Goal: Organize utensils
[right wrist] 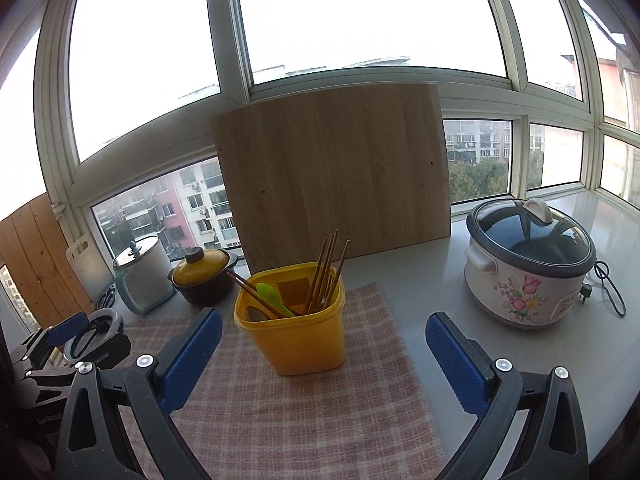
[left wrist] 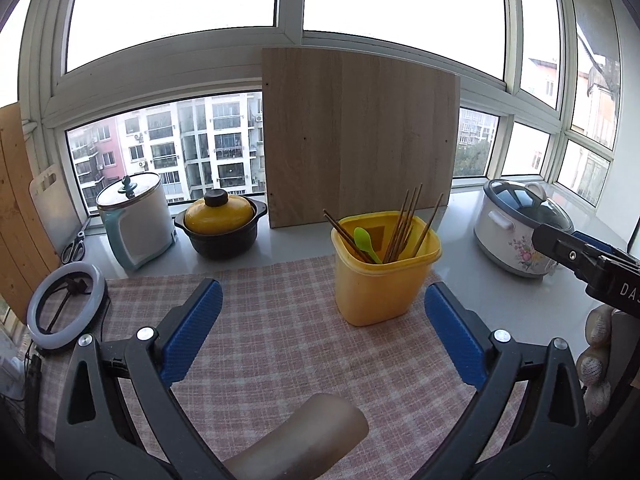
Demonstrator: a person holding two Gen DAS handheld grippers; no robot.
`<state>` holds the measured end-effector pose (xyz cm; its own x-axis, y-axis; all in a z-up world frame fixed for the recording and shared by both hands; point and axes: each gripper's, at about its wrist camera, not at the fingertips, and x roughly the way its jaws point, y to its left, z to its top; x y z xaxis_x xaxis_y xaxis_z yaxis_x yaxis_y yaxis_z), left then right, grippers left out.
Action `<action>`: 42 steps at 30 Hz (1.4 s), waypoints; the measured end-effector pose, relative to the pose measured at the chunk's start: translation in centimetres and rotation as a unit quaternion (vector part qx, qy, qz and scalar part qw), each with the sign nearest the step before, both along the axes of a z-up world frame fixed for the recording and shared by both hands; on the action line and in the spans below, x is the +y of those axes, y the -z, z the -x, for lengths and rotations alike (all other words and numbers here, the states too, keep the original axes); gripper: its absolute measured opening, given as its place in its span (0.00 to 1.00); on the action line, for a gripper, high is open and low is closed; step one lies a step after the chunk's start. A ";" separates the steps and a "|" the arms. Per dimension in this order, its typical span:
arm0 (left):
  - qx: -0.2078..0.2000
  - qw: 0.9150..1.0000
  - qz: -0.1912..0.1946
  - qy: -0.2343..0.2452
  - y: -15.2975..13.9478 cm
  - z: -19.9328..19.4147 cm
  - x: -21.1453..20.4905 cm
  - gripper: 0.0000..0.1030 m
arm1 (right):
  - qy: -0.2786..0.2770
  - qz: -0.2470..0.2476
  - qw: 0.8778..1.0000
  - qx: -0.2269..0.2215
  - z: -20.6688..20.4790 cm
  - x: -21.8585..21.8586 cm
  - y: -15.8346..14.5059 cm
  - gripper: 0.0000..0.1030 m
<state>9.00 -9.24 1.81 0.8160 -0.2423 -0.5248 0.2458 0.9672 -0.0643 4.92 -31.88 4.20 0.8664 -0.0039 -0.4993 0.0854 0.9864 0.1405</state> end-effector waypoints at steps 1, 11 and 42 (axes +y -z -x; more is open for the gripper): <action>-0.002 1.000 -0.002 -0.003 0.1 0.5 0.1 1.00 | 0.000 0.003 1.000 0.002 0.2 0.1 0.2 1.00; 0.002 1.000 -0.012 -0.003 0.6 2.2 0.2 1.00 | 0.009 0.013 1.000 -0.001 1.5 0.3 0.5 1.00; 0.005 1.000 -0.002 -0.006 0.3 2.3 0.4 1.00 | -0.011 0.009 1.000 0.008 1.2 0.9 0.8 1.00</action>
